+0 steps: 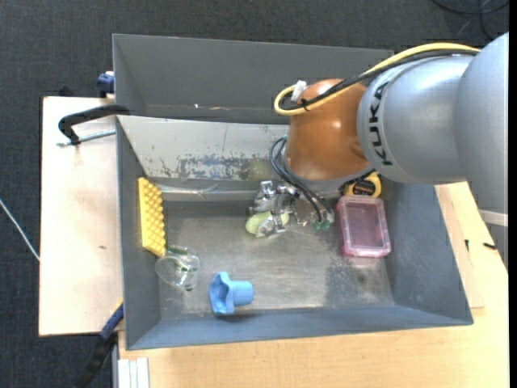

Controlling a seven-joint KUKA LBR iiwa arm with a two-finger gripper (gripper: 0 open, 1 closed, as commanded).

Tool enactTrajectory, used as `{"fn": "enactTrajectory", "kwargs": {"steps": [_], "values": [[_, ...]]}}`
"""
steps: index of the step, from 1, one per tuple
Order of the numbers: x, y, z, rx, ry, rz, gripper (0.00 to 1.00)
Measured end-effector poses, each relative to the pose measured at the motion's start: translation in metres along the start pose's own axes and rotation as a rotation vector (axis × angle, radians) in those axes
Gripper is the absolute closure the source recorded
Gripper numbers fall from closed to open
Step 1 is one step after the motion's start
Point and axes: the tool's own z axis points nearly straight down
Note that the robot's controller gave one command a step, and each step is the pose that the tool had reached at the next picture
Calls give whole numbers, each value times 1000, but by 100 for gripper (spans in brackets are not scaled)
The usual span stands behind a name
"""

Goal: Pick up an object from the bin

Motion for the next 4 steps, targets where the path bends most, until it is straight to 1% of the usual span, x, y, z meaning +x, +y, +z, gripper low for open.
{"fn": "enactTrajectory", "kwargs": {"steps": [1, 2, 3, 4], "values": [[-7, 7, -50, 11, 27, -80, 100], [-6, 27, -62, 3, 15, -52, 100], [-8, 14, -88, 8, 34, -31, 100], [-11, 17, -105, 8, 25, -34, 100]]}}
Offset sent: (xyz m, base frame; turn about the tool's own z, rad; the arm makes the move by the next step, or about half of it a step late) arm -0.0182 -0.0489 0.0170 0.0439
